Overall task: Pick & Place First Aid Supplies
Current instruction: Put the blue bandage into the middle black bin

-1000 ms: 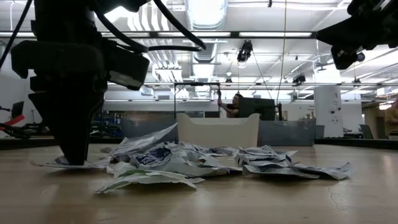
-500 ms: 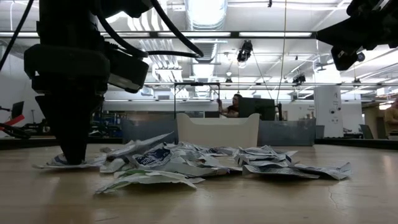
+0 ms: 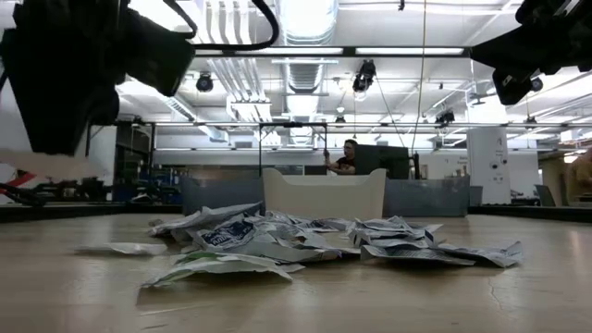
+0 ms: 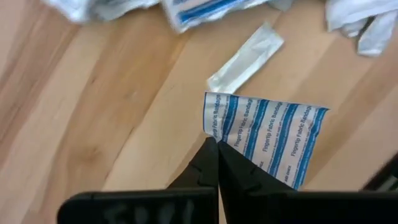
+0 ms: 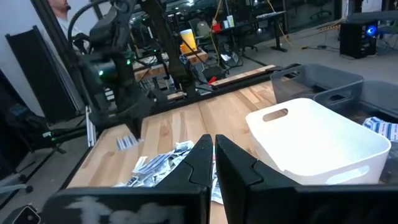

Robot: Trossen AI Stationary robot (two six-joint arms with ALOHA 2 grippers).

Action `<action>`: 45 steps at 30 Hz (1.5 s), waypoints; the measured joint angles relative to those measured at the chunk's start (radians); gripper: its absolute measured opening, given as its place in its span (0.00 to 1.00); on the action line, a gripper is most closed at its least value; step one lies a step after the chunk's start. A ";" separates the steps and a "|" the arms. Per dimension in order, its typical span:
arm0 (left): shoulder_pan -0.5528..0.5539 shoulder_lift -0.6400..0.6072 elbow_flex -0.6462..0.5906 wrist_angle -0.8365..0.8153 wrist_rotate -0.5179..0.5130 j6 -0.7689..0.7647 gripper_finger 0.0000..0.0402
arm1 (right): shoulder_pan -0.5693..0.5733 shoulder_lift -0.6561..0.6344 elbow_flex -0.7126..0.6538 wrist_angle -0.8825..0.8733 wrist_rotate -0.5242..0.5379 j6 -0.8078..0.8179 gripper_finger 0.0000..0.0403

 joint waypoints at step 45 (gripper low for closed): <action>0.808 0.127 0.219 0.910 -0.612 0.794 0.00 | 0.000 0.000 -0.001 0.002 0.001 -0.012 0.04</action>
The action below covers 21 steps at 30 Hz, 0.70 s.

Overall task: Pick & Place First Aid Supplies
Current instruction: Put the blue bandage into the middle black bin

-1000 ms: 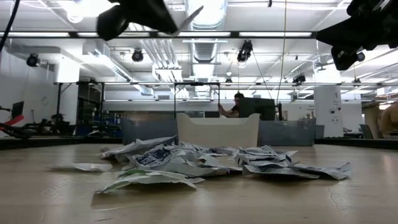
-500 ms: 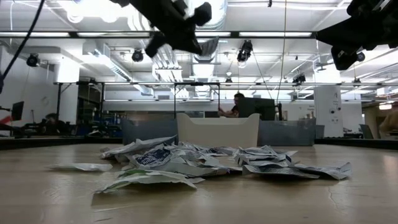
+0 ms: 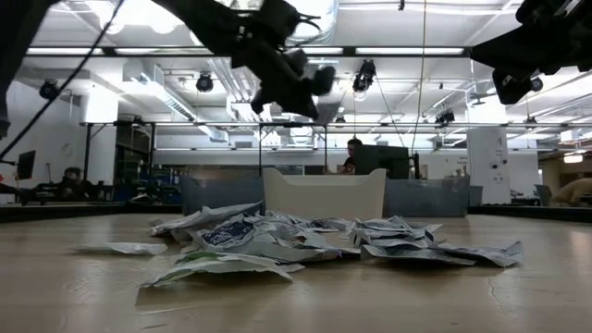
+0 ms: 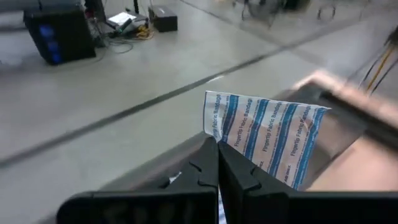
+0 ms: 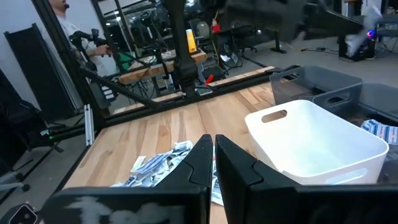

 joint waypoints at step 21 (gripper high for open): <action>0.230 0.577 0.908 -0.997 0.351 0.555 0.00 | 0.000 0.000 0.000 0.000 0.000 -0.086 0.04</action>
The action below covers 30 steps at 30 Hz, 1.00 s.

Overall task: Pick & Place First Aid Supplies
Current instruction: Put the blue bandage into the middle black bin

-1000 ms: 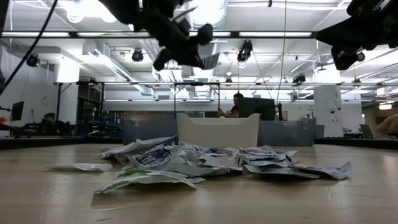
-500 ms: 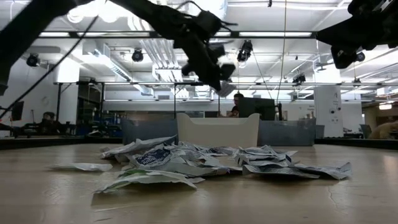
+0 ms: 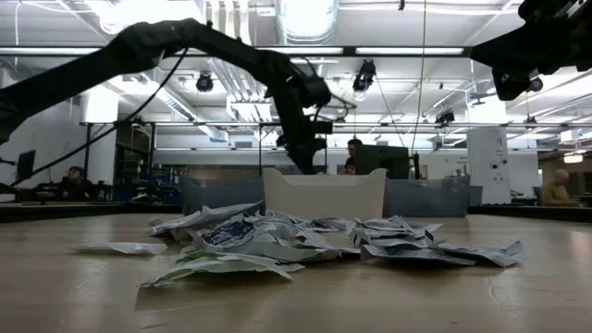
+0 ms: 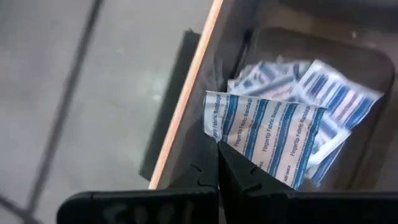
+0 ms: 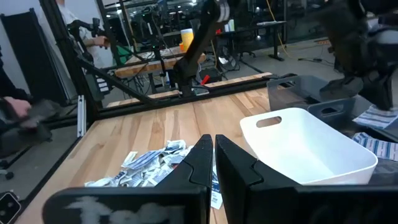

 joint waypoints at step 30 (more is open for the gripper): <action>0.013 0.035 0.048 -0.081 -0.027 0.007 0.26 | 0.000 0.000 0.000 0.000 0.000 0.011 0.04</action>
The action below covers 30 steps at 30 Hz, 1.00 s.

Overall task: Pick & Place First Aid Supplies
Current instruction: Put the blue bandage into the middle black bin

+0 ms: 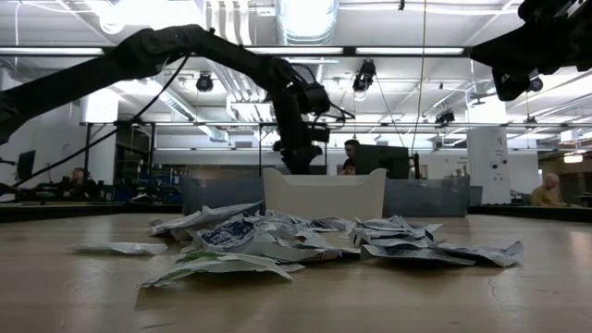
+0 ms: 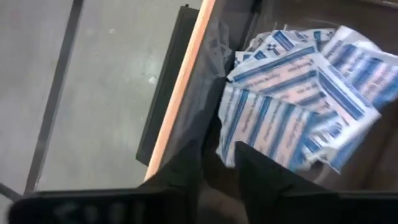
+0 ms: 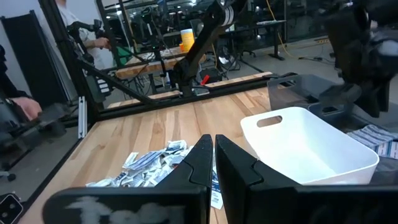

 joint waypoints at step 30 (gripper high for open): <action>-0.550 -0.636 -0.220 -0.520 0.022 -0.650 0.38 | 0.000 0.000 0.000 -0.001 -0.001 -0.003 0.04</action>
